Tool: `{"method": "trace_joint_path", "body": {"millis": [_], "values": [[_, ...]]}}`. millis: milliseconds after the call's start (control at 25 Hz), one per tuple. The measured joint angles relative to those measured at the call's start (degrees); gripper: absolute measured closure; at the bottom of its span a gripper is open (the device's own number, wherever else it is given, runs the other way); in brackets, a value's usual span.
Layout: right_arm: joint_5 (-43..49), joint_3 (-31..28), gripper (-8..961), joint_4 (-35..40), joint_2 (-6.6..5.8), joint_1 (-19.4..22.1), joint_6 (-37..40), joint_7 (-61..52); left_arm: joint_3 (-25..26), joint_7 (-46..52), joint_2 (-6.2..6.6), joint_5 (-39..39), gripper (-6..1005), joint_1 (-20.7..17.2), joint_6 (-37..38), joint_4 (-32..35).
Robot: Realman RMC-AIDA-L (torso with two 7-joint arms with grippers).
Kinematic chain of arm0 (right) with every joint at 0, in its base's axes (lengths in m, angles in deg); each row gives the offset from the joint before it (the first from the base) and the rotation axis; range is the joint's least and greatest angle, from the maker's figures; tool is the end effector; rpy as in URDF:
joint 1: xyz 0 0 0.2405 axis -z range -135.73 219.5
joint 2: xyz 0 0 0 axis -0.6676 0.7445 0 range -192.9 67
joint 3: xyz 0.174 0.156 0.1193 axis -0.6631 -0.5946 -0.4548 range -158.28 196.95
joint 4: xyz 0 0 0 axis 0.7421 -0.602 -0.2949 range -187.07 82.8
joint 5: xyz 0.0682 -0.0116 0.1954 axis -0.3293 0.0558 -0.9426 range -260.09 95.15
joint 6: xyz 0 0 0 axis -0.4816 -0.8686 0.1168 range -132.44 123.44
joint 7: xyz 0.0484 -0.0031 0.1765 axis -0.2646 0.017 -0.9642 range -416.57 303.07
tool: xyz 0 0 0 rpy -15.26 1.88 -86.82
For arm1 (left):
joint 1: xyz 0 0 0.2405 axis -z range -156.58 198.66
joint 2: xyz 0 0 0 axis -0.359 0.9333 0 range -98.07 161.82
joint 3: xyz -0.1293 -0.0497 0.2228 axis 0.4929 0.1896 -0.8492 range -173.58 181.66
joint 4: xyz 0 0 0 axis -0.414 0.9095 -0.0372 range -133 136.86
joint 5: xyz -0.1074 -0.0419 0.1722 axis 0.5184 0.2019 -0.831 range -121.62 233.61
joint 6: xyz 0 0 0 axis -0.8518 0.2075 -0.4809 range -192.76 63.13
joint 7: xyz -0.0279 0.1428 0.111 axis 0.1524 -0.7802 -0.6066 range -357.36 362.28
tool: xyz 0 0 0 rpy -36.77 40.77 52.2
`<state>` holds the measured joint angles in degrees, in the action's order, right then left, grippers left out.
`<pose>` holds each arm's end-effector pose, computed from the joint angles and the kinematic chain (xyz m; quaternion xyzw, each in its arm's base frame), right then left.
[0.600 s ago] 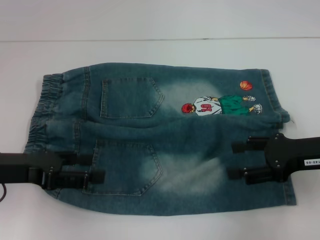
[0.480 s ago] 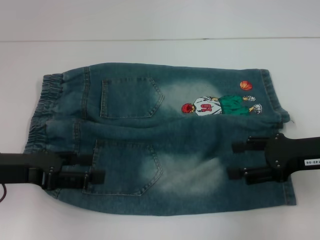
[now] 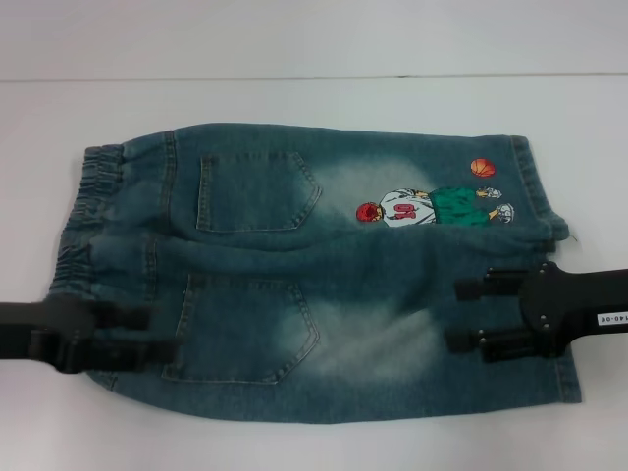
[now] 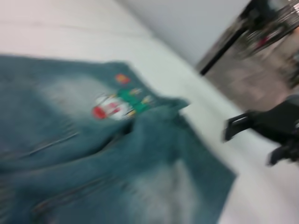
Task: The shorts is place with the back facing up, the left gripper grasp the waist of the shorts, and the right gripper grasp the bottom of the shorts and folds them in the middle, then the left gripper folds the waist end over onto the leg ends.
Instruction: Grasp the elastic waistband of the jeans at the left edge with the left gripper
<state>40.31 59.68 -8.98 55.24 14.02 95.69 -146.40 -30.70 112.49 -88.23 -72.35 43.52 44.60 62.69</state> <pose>0.2616 0.3044 -0.0291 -0.9432 0.2708 0.1903 0.0295 -0.2756 0.2809 0.0131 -0.9013 -0.4025 -0.1542 0.0432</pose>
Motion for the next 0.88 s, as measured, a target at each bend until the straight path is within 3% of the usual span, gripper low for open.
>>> {"method": "trace_joint_path", "body": {"millis": [200, 360, 720, 880], "values": [[0.00, 0.33, 71, 0.00, -0.15, 0.02, -0.04, -0.15, 2.21, 5.30, 1.18, -8.83, 139, 0.39, -1.44, 7.59], [0.00, 0.35, 70, 0.00, -0.15, -0.04, -0.19, -0.17, 3.50, 10.66, 2.16, -14.82, 140, 1.97, -5.28, 8.99], [0.00, 0.36, 70, 0.14, -0.18, -0.30, -0.07, -0.26, 1.78, 27.08, 5.90, -29.82, 140, 12.25, -7.83, -0.50], [0.00, 0.35, 71, 0.07, -0.17, -0.29, -0.04, -0.26, 1.20, 31.39, 7.21, -32.10, 141, 15.49, -8.03, -5.02]]}}
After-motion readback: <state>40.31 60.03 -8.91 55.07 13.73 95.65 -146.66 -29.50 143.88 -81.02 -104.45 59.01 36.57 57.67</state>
